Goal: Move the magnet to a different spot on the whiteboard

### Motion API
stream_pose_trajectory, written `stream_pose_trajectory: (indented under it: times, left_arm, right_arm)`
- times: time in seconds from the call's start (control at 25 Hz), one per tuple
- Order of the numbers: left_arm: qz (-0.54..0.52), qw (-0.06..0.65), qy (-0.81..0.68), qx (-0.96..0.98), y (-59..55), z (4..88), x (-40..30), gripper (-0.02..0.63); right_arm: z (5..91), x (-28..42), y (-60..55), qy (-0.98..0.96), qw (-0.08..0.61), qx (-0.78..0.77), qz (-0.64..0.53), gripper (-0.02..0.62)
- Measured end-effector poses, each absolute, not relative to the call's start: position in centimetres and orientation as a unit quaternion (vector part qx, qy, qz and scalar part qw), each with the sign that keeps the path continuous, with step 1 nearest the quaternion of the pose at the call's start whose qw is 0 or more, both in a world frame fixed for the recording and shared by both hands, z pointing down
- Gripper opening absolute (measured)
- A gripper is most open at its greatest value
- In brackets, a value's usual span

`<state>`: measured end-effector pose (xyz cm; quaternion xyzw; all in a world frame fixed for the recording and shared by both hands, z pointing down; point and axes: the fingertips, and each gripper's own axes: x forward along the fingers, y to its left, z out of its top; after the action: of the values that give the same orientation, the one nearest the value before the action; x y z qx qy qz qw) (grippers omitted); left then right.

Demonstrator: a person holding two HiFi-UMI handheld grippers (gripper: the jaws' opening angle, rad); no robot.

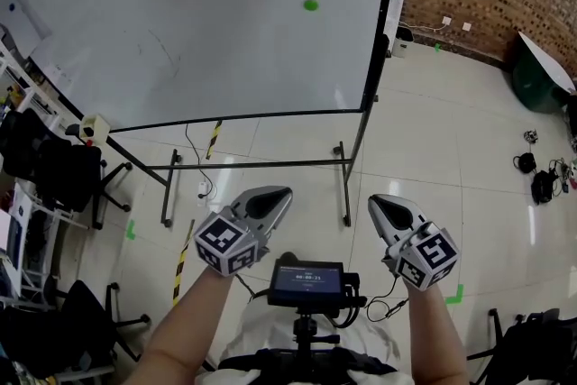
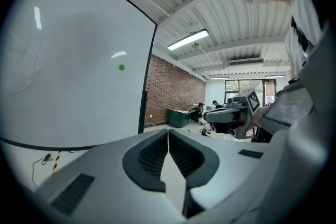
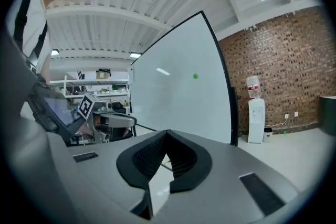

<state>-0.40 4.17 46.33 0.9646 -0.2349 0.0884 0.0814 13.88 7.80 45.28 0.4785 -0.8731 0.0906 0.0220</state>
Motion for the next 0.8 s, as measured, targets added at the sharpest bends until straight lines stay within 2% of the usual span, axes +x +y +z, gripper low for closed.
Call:
stream_pose_trajectory:
  times: [0.8]
  left_arm:
    - [0.106, 0.086, -0.258, 0.956, 10.5, 47.4, 0.1, 0.032]
  right_arm:
    - [47.7, 12.9, 13.6, -0.89, -0.028, 0.432, 0.146, 0.023]
